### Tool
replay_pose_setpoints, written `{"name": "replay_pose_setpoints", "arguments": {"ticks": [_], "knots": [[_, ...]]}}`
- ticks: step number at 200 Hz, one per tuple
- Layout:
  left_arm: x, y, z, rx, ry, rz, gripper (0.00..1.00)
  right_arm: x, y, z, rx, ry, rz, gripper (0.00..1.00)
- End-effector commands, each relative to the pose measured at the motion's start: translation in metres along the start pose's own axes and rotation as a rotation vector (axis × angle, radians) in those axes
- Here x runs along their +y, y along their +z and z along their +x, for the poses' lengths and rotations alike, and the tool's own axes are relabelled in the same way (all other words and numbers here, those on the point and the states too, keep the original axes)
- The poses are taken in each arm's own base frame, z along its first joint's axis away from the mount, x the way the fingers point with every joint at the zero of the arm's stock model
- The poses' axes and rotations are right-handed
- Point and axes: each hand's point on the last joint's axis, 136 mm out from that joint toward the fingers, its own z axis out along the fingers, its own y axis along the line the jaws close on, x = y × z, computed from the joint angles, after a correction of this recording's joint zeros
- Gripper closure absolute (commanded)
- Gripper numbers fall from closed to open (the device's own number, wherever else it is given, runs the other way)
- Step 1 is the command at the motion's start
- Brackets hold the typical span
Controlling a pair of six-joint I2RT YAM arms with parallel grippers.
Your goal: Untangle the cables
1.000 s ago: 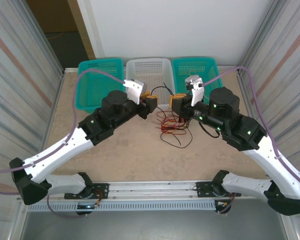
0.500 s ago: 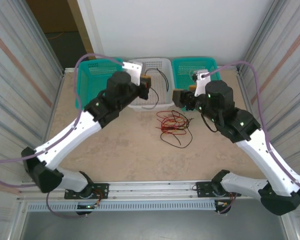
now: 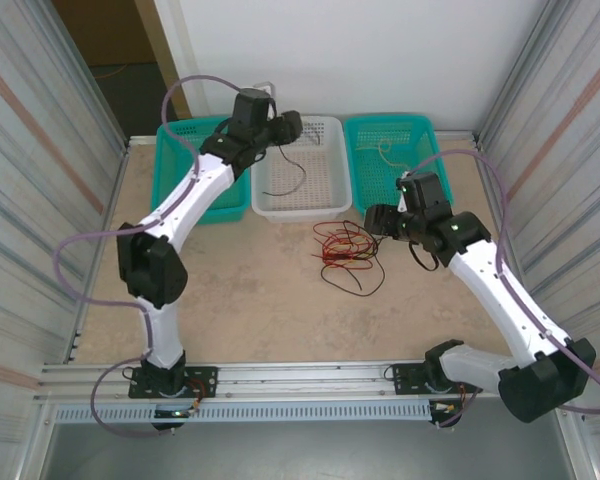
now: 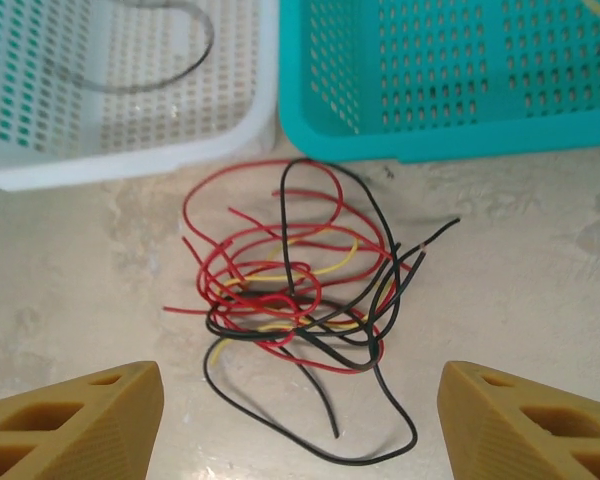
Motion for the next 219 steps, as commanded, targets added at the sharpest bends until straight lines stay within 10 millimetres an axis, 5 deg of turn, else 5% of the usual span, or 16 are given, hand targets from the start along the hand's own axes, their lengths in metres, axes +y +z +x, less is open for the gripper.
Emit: {"name": "replay_pose_setpoints", "arguments": {"ticks": [1,50,104,127,160,178,219], "knots": [[-0.017,-0.030,0.000,-0.015,-0.024,0.052,0.19,-0.008,0.023,0.016,0.099,-0.016,0.036,0.30],[-0.011,-0.087,0.058,0.026,-0.007,0.040,0.21,-0.007,0.066,0.017,0.154,-0.080,0.074,0.49],[-0.024,-0.139,0.125,0.068,0.075,0.136,0.24,0.006,0.074,0.033,0.190,-0.186,0.124,1.00],[-0.044,-0.149,0.146,0.073,0.139,0.234,0.27,0.050,0.034,0.023,0.109,-0.270,-0.003,1.00],[-0.094,-0.173,0.152,-0.016,0.278,0.412,0.32,0.138,-0.073,0.002,-0.091,-0.358,-0.406,1.00],[-0.114,-0.185,0.145,-0.076,0.297,0.493,0.31,0.154,-0.117,-0.012,-0.189,-0.349,-0.508,0.99],[-0.136,-0.207,0.136,-0.171,0.312,0.651,0.21,0.174,-0.169,-0.037,-0.295,-0.321,-0.643,1.00]]}}
